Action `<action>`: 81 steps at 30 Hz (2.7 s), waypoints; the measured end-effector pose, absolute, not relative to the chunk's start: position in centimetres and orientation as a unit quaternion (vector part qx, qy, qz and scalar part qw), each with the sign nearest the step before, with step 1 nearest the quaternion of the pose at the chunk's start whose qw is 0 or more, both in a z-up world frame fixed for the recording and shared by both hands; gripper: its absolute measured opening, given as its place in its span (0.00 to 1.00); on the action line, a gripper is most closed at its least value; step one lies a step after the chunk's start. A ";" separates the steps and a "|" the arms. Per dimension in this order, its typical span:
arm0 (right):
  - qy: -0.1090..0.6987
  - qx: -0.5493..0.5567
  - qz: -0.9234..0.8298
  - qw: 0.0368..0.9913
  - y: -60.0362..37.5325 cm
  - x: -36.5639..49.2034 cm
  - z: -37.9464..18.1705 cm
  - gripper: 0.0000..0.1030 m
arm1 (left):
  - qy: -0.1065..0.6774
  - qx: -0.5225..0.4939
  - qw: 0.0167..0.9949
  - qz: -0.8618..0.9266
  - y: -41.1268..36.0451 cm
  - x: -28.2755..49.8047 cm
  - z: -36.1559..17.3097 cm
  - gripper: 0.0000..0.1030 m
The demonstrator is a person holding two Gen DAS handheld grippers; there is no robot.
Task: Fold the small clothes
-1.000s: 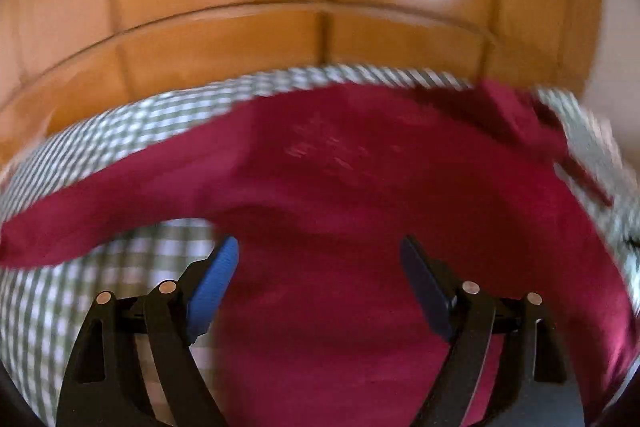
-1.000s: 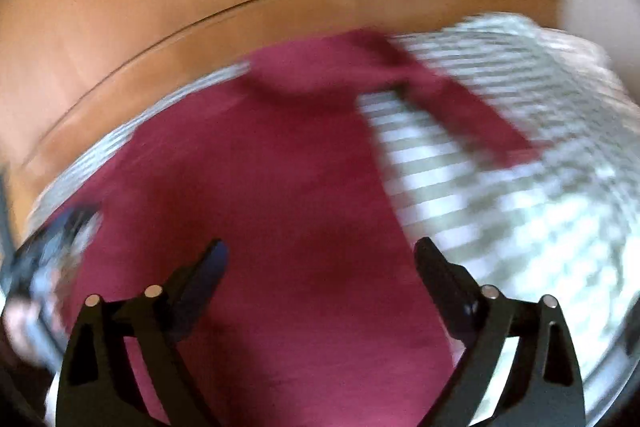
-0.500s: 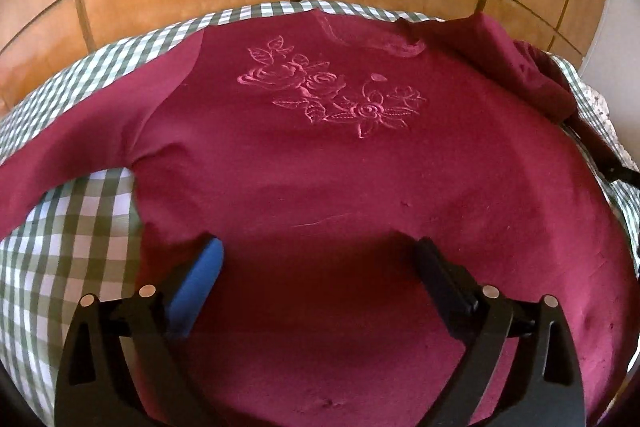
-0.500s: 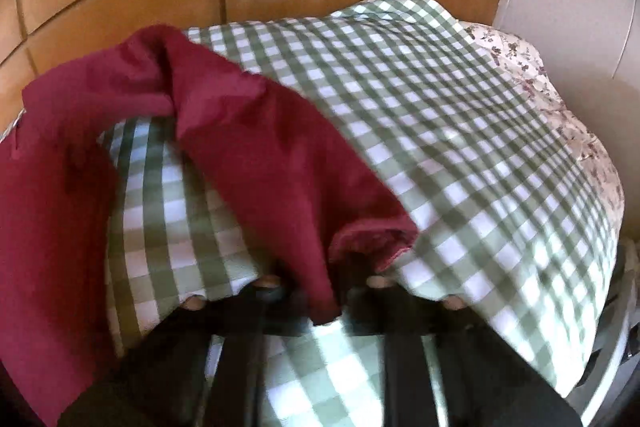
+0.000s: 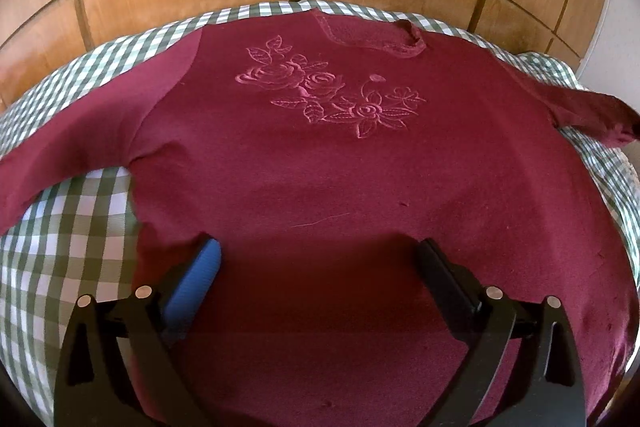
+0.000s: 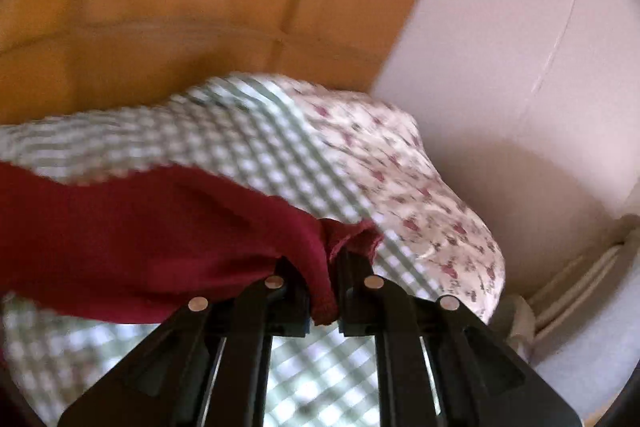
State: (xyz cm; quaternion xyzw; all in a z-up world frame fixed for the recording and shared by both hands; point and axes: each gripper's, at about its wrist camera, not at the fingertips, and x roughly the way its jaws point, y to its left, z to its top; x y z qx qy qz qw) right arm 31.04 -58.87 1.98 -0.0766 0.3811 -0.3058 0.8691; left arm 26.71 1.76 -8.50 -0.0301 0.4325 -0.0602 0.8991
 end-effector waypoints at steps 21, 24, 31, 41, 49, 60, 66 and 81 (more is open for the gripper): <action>0.489 0.155 0.072 0.855 -43.0 12.8 -3.5 0.78 | 0.433 -0.042 0.900 -0.033 2.5 25.1 -7.2 0.96; 0.501 0.127 0.113 0.849 -40.0 10.1 -3.7 0.77 | 0.421 -0.085 0.903 -0.037 4.4 21.8 -6.3 0.95; 0.488 0.078 0.122 0.861 -36.3 7.0 -4.5 0.52 | 0.434 -0.140 0.890 0.015 9.4 13.6 -6.5 0.82; 0.455 0.098 0.150 0.872 -37.5 6.5 -1.7 0.08 | 0.445 -0.122 0.887 -0.027 7.7 8.3 -5.9 0.09; 0.497 0.067 0.143 0.853 -36.9 6.7 -4.4 0.09 | 0.484 -0.061 0.872 0.035 8.0 8.7 -5.5 0.20; 0.404 0.075 0.156 0.898 -36.0 7.6 2.8 0.54 | 0.398 -0.047 0.915 0.051 3.1 13.8 0.7 0.69; 0.410 0.009 0.192 0.891 -29.2 10.4 1.7 0.68 | 0.412 -0.031 0.910 0.035 0.5 16.2 -2.4 0.69; 0.402 -0.007 0.185 0.896 -28.2 9.1 -5.7 0.86 | 0.425 -0.062 0.903 0.007 4.4 11.2 -5.5 0.69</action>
